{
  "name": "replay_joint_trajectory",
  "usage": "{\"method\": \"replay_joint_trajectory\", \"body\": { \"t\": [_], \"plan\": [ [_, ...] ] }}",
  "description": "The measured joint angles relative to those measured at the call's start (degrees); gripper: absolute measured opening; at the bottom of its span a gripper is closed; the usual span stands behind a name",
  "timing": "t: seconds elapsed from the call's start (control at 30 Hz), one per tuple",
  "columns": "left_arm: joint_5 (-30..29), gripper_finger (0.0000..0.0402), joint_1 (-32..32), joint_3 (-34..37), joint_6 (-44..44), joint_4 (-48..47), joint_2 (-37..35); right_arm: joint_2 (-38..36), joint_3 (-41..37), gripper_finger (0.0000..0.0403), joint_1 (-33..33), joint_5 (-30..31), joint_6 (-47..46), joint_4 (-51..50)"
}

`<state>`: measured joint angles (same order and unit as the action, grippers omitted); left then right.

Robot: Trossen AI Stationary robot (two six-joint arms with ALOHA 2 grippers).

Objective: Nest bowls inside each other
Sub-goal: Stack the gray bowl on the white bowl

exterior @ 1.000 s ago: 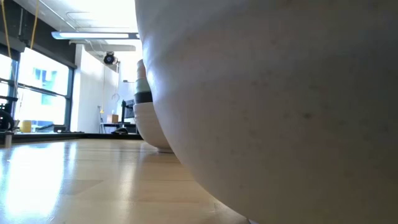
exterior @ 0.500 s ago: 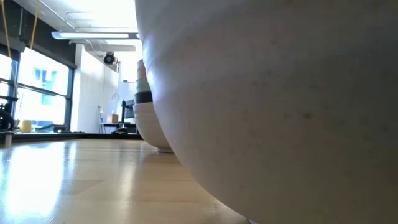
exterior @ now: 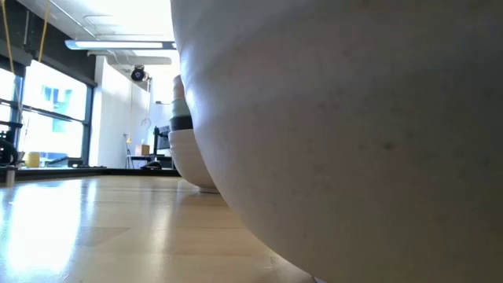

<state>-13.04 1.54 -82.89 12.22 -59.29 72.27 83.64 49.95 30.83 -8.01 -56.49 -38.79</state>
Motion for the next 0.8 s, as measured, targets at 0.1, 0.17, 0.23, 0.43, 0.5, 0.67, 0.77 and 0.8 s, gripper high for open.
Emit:
{"method": "replay_joint_trajectory", "body": {
  "t": [0.1,0.17,0.23,0.43,0.5,0.67,0.77,0.8],
  "plan": [
    [0.00,0.0182,0.00,0.00,-0.38,0.00,0.00,0.00,0.00,0.0113,0.00,0.31,-0.02,0.00],
    [0.00,0.0181,0.00,0.00,-0.38,0.00,0.00,0.00,0.00,0.0113,0.00,0.37,-0.02,0.00],
    [0.01,0.0181,0.00,0.00,-0.39,0.00,0.00,0.00,0.00,0.0109,0.00,0.37,0.01,0.00],
    [0.02,0.0181,0.00,0.00,-0.38,0.00,0.00,0.00,0.00,0.0068,0.02,0.41,0.63,0.07],
    [0.04,0.0181,0.00,0.00,-0.38,0.00,0.00,0.00,-0.01,0.0055,0.02,0.48,0.63,0.25],
    [0.19,0.0181,0.00,0.00,-0.36,0.00,0.00,0.00,-2.36,0.0045,0.00,-0.30,-0.48,4.79],
    [0.88,0.0181,0.00,0.00,-0.25,0.01,0.00,0.00,-3.85,0.0041,0.00,-1.32,-1.69,6.89],
    [0.93,0.0181,0.00,0.00,-0.25,0.00,0.00,0.00,-4.08,0.0036,0.01,-1.57,-1.83,6.79]
  ]
}}
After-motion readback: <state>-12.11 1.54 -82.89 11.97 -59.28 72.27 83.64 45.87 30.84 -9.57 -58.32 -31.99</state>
